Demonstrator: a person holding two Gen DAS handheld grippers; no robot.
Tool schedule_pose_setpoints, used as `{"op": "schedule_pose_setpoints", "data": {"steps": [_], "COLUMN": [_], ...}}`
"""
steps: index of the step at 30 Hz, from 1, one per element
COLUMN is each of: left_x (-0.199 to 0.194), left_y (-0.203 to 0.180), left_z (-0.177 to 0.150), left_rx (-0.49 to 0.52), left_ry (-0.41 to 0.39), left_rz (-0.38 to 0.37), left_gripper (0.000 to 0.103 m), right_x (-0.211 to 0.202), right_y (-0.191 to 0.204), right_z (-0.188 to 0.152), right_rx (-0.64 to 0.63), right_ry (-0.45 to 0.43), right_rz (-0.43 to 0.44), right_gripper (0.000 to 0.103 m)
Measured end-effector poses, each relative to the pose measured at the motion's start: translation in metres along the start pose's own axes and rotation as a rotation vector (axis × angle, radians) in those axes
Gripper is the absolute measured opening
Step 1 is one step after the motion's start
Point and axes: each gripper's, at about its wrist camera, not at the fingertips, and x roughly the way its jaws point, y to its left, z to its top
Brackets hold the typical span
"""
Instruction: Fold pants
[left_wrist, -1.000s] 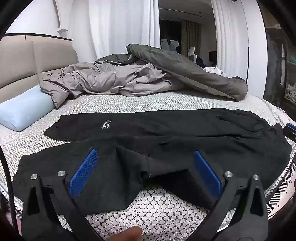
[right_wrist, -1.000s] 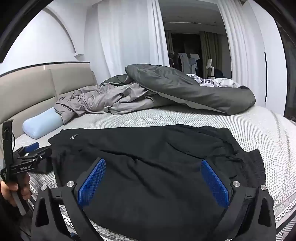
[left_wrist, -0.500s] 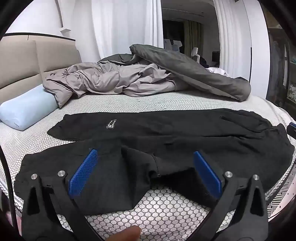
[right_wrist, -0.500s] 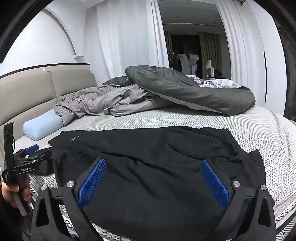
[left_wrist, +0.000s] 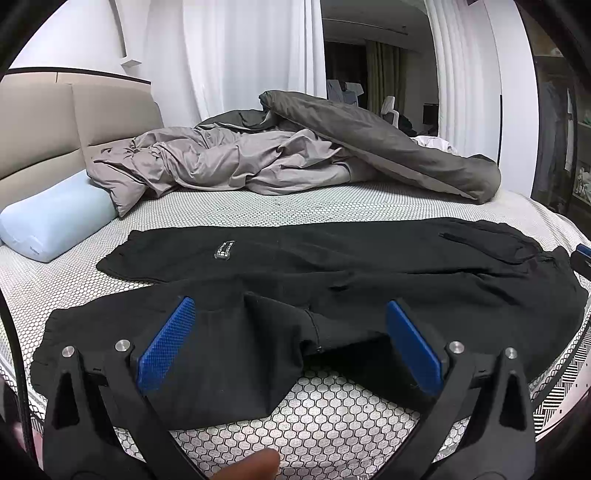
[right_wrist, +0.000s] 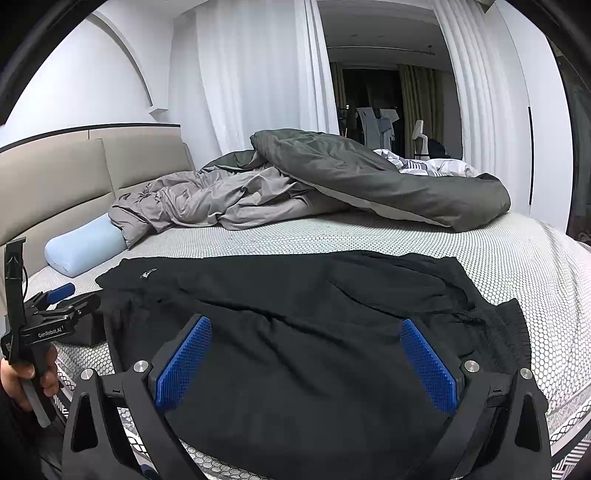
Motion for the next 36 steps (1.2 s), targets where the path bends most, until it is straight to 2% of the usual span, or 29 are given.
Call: {"op": "schedule_pose_setpoints", "data": {"steps": [36], "left_x": [-0.0079], "left_y": [0.0031], "left_z": [0.0044], "left_rx": [-0.013], "left_ry": [-0.014], "left_rz": [0.015], "left_gripper": [0.102], "right_x": [0.0025], "right_y": [0.0055], "right_z": [-0.0021], "right_rx": [-0.017], "right_ry": [0.018], "right_rz": [0.001], "right_gripper": [0.103]}}
